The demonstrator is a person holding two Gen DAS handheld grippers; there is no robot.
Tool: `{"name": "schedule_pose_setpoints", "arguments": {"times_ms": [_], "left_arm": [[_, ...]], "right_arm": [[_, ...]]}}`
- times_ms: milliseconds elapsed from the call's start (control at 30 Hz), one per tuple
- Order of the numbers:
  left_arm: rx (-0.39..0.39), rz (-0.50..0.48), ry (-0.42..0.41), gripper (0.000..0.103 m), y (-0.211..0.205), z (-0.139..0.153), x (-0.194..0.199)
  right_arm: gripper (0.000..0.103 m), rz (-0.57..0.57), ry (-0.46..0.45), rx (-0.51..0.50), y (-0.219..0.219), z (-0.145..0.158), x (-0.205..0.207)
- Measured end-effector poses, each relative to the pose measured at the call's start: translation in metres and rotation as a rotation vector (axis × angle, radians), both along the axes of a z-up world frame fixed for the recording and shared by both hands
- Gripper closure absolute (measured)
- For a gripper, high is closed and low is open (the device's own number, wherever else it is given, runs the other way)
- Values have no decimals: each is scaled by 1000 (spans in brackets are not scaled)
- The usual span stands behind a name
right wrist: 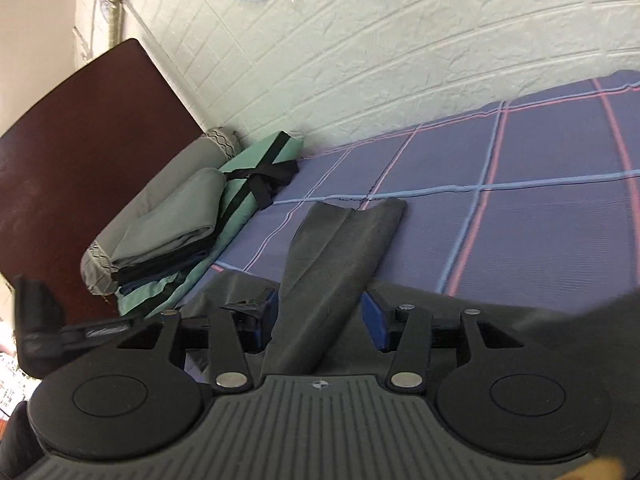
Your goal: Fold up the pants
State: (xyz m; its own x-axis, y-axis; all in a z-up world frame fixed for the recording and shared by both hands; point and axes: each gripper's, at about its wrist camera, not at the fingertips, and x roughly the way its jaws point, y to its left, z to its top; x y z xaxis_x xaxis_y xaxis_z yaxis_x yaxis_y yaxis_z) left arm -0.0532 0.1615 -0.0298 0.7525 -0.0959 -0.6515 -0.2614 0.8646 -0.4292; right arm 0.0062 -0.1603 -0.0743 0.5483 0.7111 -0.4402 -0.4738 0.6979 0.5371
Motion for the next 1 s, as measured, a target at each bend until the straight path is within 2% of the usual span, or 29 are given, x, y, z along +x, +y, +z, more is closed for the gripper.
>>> {"name": "schedule_pose_setpoints", "arguments": {"times_ms": [100, 200, 333, 433, 467, 500, 567, 600, 767, 867, 933, 1000], "left_arm": [[-6, 49, 16, 0, 24, -6, -8], [-84, 70, 34, 0, 44, -21, -4], [-169, 98, 0, 0, 61, -33, 5], [-153, 132, -49, 0, 71, -36, 12], [-133, 136, -54, 0, 74, -38, 15], [-117, 131, -53, 0, 76, -39, 17], [-104, 144, -39, 0, 83, -43, 19], [-108, 157, -36, 0, 86, -44, 17], [-120, 194, -81, 0, 101, -31, -8], [-91, 202, -113, 0, 105, -17, -21], [-83, 200, -136, 0, 106, -8, -25], [-76, 187, -156, 0, 102, -1, -30]], "right_arm": [[21, -38, 49, -22, 10, -9, 16], [20, -72, 84, -60, 18, -18, 24], [20, -82, 101, -85, 33, -23, 38], [28, -73, 123, -88, 43, -27, 44], [49, -68, 127, -87, 46, -28, 45], [80, -66, 121, -80, 48, -27, 45], [95, -50, 89, -51, 52, -20, 42], [96, -35, 65, -33, 56, -15, 39], [97, 152, -28, 44, 94, 7, 22], [96, 320, -63, 2, 135, 4, 5], [83, 408, -101, -105, 163, -8, -13], [49, 499, -101, -200, 181, -23, -25]]}}
